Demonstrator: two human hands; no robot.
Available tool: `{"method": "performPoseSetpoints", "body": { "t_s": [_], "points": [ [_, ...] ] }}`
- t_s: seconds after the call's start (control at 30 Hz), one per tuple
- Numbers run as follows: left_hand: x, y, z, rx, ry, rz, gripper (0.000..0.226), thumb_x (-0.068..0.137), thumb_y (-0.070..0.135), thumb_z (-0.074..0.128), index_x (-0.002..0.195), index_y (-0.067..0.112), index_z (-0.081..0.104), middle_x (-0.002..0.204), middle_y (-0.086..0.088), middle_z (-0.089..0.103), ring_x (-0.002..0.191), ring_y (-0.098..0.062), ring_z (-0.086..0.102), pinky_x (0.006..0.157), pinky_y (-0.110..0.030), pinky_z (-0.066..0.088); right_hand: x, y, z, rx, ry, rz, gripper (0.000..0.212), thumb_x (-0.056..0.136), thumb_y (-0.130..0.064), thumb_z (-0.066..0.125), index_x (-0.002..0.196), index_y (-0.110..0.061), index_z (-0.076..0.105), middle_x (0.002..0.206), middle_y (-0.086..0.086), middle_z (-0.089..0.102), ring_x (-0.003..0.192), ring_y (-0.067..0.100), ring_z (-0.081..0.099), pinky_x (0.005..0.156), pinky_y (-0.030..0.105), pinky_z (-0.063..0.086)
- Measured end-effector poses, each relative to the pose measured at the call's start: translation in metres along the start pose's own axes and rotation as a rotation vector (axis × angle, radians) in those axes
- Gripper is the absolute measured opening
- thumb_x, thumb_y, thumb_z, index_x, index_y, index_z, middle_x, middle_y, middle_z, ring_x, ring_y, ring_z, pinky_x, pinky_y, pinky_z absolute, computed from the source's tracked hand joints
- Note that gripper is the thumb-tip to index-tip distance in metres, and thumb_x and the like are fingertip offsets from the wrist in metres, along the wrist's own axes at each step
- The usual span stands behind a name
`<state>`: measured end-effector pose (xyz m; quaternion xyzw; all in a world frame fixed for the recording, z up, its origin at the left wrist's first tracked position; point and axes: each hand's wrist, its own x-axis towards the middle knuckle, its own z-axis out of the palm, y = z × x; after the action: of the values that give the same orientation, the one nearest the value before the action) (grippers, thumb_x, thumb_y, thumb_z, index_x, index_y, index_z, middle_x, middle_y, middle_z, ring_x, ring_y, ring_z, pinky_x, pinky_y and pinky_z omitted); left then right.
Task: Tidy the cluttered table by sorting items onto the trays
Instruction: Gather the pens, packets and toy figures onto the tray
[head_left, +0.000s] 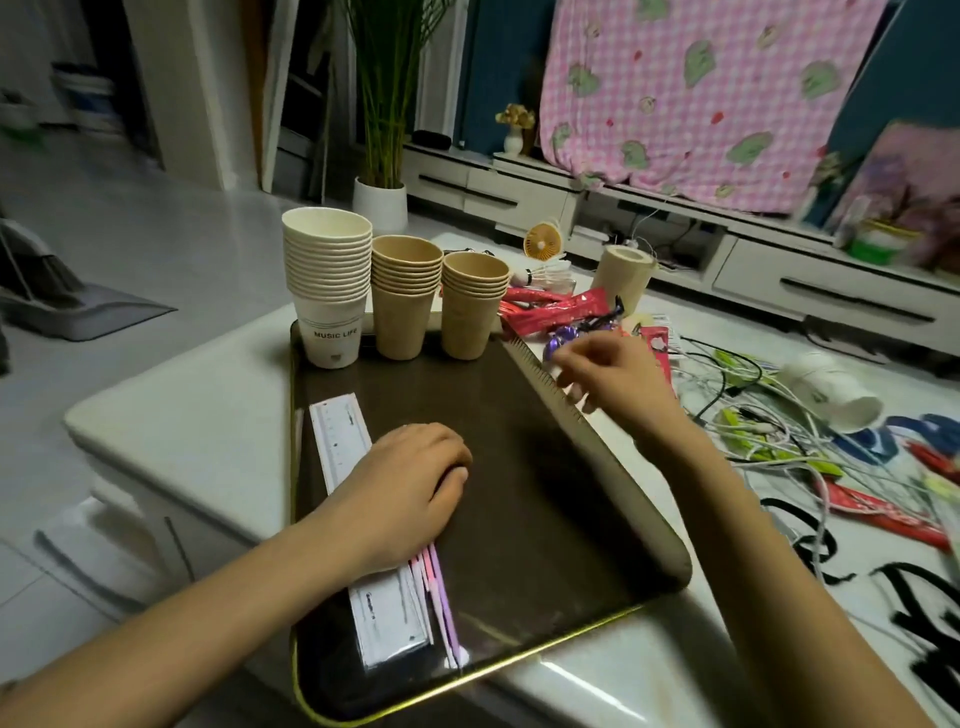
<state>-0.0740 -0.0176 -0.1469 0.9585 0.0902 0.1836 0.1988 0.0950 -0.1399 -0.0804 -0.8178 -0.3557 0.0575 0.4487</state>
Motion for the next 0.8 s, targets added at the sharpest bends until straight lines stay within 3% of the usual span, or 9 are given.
{"method": "performPoseSetpoints", "body": {
  "t_s": [0.07, 0.1, 0.17, 0.3, 0.4, 0.53, 0.63, 0.7, 0.8],
  "points": [
    [-0.001, 0.002, 0.002, 0.048, -0.013, 0.012, 0.031, 0.097, 0.035, 0.036, 0.126, 0.031, 0.048, 0.133, 0.014, 0.043, 0.123, -0.002, 0.036, 0.099, -0.013, 0.021, 0.029, 0.033, -0.018, -0.153, 0.381, 0.074, 0.013, 0.09, -0.01, 0.052, 0.083, -0.012, 0.062, 0.081, 0.008, 0.066, 0.072, 0.014, 0.062, 0.071, 0.035, 0.051],
    [-0.001, 0.003, 0.002, 0.055, -0.013, 0.018, 0.031, 0.097, 0.034, 0.035, 0.126, 0.031, 0.047, 0.133, 0.014, 0.042, 0.122, -0.002, 0.035, 0.099, -0.013, 0.021, 0.04, 0.052, -0.024, -0.316, 0.446, 0.149, 0.015, 0.09, -0.013, 0.051, 0.095, -0.008, 0.063, 0.094, 0.015, 0.066, 0.088, 0.027, 0.062, 0.081, 0.039, 0.047],
    [0.0, 0.004, 0.002, 0.059, -0.013, 0.026, 0.031, 0.097, 0.035, 0.035, 0.126, 0.031, 0.045, 0.132, 0.014, 0.041, 0.122, -0.002, 0.034, 0.1, -0.014, 0.021, 0.053, 0.088, -0.029, -0.565, 0.389, 0.306, 0.03, 0.092, -0.02, 0.048, 0.117, -0.005, 0.057, 0.114, 0.027, 0.058, 0.107, 0.042, 0.052, 0.092, 0.043, 0.04],
    [0.001, 0.002, 0.003, 0.08, -0.008, 0.051, 0.031, 0.097, 0.035, 0.033, 0.126, 0.03, 0.044, 0.131, 0.012, 0.04, 0.122, -0.004, 0.033, 0.102, -0.017, 0.021, 0.062, 0.118, -0.022, -0.79, 0.318, 0.332, 0.032, 0.091, -0.022, 0.046, 0.119, -0.007, 0.052, 0.114, 0.029, 0.057, 0.109, 0.044, 0.051, 0.092, 0.044, 0.037],
    [0.001, 0.0, 0.004, 0.082, -0.009, 0.055, 0.031, 0.098, 0.035, 0.033, 0.126, 0.03, 0.044, 0.13, 0.013, 0.04, 0.121, -0.003, 0.033, 0.102, -0.017, 0.021, 0.067, 0.121, -0.024, -0.68, 0.388, 0.386, 0.033, 0.088, -0.028, 0.052, 0.116, -0.009, 0.052, 0.114, 0.025, 0.059, 0.108, 0.042, 0.052, 0.092, 0.045, 0.04],
    [0.0, -0.002, 0.004, 0.096, 0.002, 0.068, 0.03, 0.098, 0.036, 0.031, 0.124, 0.03, 0.045, 0.129, 0.013, 0.041, 0.12, -0.003, 0.034, 0.102, -0.017, 0.022, 0.066, 0.111, -0.034, -0.237, 0.586, 0.385, 0.04, 0.083, -0.022, 0.063, 0.115, -0.009, 0.045, 0.11, 0.021, 0.059, 0.101, 0.037, 0.055, 0.086, 0.045, 0.045],
    [0.002, 0.0, 0.002, 0.071, -0.001, 0.059, 0.03, 0.098, 0.039, 0.029, 0.121, 0.03, 0.047, 0.124, 0.014, 0.044, 0.116, -0.002, 0.037, 0.099, -0.017, 0.024, 0.061, 0.082, -0.045, -0.009, 0.649, 0.312, 0.039, 0.085, -0.031, 0.062, 0.113, -0.008, 0.048, 0.101, 0.019, 0.06, 0.081, 0.032, 0.059, 0.072, 0.043, 0.048],
    [0.002, 0.001, -0.001, 0.004, 0.043, 0.04, 0.029, 0.097, 0.04, 0.031, 0.118, 0.03, 0.049, 0.119, 0.015, 0.048, 0.112, -0.001, 0.041, 0.095, -0.016, 0.027, 0.056, 0.052, -0.057, 0.078, 0.542, 0.288, 0.029, 0.087, -0.024, 0.059, 0.109, -0.007, 0.052, 0.087, 0.013, 0.058, 0.063, 0.022, 0.053, 0.057, 0.036, 0.045],
    [0.006, 0.002, -0.007, -0.149, 0.265, -0.071, 0.03, 0.097, 0.034, 0.035, 0.119, 0.024, 0.052, 0.111, 0.014, 0.05, 0.106, 0.0, 0.044, 0.092, -0.015, 0.033, 0.042, 0.001, -0.068, 0.0, 0.12, 0.235, 0.009, 0.09, -0.01, 0.051, 0.098, -0.011, 0.054, 0.08, 0.006, 0.054, 0.064, 0.012, 0.047, 0.052, 0.023, 0.036]
  ]
}}
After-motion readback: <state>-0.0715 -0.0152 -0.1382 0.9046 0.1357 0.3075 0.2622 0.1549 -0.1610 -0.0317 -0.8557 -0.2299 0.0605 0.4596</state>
